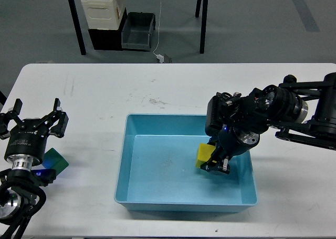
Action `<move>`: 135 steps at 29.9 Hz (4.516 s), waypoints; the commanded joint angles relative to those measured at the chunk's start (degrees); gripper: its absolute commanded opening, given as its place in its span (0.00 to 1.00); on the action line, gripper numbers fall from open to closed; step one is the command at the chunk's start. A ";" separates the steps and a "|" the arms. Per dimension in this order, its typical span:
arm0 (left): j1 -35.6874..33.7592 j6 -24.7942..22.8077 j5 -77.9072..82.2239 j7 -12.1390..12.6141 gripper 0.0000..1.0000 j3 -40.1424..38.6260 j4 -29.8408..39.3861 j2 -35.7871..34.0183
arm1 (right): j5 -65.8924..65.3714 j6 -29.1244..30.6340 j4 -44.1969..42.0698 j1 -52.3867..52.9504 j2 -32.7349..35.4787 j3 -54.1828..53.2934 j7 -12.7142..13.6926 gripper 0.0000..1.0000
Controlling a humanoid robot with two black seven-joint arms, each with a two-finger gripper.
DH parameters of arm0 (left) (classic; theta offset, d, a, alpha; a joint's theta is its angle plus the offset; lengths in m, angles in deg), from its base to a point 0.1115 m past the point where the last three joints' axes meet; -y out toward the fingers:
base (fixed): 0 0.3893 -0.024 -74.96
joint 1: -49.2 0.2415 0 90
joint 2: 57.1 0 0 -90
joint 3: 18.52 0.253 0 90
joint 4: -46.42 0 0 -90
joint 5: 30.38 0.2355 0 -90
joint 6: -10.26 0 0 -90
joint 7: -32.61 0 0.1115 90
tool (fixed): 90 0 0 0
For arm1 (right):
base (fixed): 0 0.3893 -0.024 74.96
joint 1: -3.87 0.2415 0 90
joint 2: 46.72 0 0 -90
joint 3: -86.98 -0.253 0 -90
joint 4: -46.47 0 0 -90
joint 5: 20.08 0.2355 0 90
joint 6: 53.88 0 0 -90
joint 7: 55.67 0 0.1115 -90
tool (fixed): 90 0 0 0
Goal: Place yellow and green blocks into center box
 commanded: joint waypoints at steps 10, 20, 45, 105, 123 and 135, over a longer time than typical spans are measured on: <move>-0.51 0.13 -0.11 0.26 1.00 -2.10 -0.47 -0.09 | 0.92 0.00 -1.17 -0.20 -0.76 -0.44 0.00 0.72; -2.97 0.83 -0.03 0.88 1.00 -2.19 -0.65 -2.82 | 5.84 0.00 -1.08 0.33 -0.41 -1.85 0.00 0.96; -13.43 -1.62 12.68 13.01 1.00 0.89 -10.23 -18.81 | 6.11 -8.83 -1.52 -21.80 -9.37 -57.82 0.00 0.97; -34.26 -6.46 136.27 -15.52 0.99 36.20 2.25 -49.49 | 42.76 -23.34 19.49 -77.80 -10.96 -106.96 11.39 1.00; -39.10 -6.29 143.15 -15.52 0.99 49.84 -5.13 -47.90 | 42.76 -23.34 19.05 -78.68 -10.96 -107.32 11.39 1.00; -39.01 -6.20 143.15 -15.52 0.99 50.81 -5.31 -45.18 | 42.76 -23.34 18.87 -79.12 -10.96 -107.32 11.39 1.00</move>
